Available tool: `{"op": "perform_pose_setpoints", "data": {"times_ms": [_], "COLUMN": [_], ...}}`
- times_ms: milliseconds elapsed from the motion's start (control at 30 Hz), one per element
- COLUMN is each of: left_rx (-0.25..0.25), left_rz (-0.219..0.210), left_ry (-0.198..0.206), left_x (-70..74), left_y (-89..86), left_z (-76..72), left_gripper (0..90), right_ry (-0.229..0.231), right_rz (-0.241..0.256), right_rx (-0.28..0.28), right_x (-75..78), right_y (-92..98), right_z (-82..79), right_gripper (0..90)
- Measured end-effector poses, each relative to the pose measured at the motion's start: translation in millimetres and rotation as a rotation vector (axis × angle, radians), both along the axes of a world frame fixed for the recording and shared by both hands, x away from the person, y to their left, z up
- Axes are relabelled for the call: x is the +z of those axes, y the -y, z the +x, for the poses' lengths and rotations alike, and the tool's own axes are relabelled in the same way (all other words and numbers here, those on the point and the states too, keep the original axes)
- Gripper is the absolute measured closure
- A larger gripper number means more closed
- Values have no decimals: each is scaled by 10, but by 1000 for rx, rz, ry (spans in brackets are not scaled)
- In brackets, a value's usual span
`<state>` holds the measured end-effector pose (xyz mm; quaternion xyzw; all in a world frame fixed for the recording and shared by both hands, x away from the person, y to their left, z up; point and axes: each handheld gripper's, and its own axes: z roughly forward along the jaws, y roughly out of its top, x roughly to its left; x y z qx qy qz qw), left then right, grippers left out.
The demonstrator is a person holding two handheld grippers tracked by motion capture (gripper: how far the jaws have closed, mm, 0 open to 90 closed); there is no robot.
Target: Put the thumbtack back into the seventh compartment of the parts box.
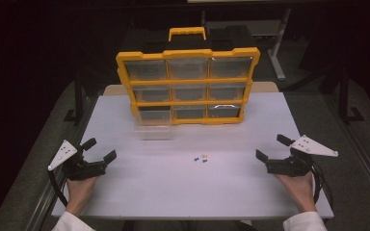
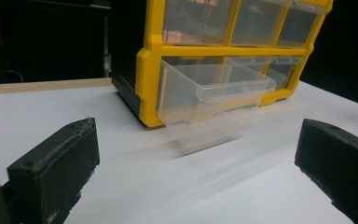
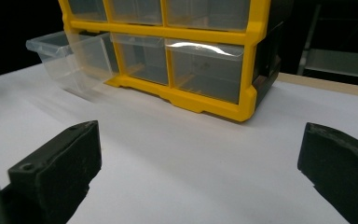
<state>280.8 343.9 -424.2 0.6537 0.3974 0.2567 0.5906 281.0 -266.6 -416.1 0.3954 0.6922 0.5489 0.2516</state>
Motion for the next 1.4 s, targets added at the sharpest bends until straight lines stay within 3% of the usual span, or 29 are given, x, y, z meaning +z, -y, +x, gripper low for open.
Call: {"op": "perform_pose_setpoints", "data": {"times_ms": [267, 633, 700, 1067, 1267, 1400], "left_rx": [3, 1, -26, -147, -196, -238], "left_rz": [2, 46, 79, 180, 203, 213], "left_ry": [-16, -21, -49, -79, -86, -111], "left_x": [-16, 58, 63, 206, 250, 233], "left_y": [1, 65, 147, 512, 682, 768], "left_z": [17, 28, 63, 193, 250, 305], "left_gripper": [0, 0, 0, 0, 0, 0], "right_ry": [3, 10, 12, 7, 3, 2], "right_rz": [14, 5, 17, 17, 6, 1], "right_rx": [6, 3, 2, 11, 18, 22], "right_x": [-3, 6, 11, 4, -1, -3], "right_y": [27, 15, 22, 7, -7, -16], "right_z": [-2, -28, -48, -54, -53, -54], "right_gripper": [0, 0, 0, 0, 0, 0]}}
